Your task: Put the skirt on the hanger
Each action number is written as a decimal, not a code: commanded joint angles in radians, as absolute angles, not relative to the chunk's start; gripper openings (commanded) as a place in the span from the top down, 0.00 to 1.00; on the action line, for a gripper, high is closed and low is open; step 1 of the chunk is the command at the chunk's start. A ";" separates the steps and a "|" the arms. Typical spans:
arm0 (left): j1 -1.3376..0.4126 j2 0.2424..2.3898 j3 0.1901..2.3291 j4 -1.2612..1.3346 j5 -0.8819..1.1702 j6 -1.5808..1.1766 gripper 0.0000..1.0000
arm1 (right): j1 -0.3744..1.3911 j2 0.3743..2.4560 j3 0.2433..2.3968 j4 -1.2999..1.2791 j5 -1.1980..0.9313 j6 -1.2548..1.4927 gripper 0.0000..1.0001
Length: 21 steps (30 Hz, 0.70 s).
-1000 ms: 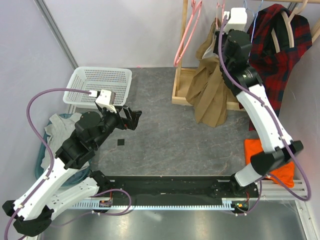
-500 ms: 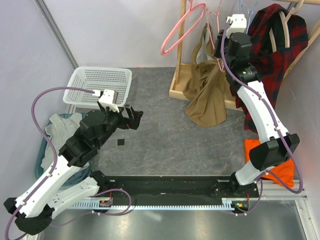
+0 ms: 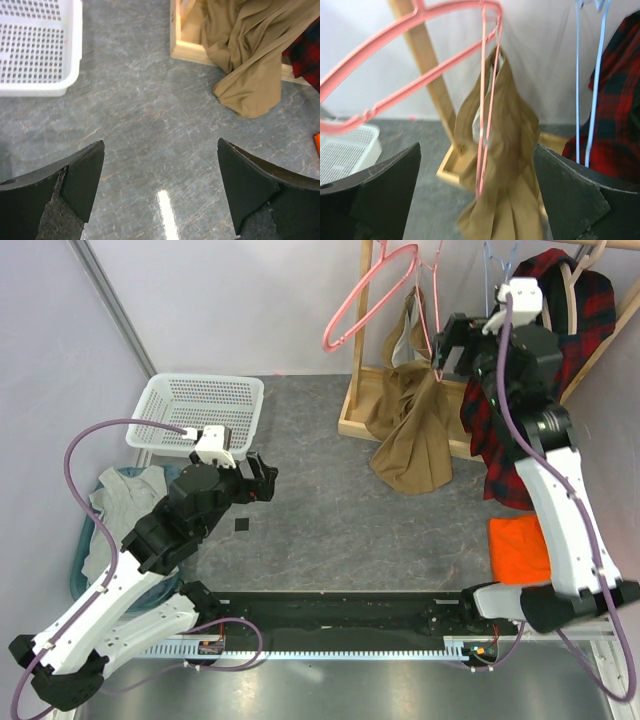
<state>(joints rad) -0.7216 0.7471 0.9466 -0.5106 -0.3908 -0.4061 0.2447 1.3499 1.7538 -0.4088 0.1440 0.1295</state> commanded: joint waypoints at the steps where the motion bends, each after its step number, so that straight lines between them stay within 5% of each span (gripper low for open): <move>1: -0.723 0.719 0.917 -0.540 -0.437 -0.488 0.01 | 0.245 1.192 1.540 -0.560 0.028 0.201 0.02; 9: -0.723 0.683 0.844 -0.566 -0.456 -0.575 0.00 | 0.256 0.914 0.872 -0.451 -0.098 0.333 0.02; 21: -0.723 0.612 0.749 -0.600 -0.368 -0.716 0.00 | 0.262 0.641 0.611 -0.423 -0.052 0.419 0.02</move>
<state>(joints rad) -0.7216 0.6445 0.7845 -0.5976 -0.3817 -0.6304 0.2581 0.6945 0.6285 -0.4782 -0.0677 0.3847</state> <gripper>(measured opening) 0.993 0.982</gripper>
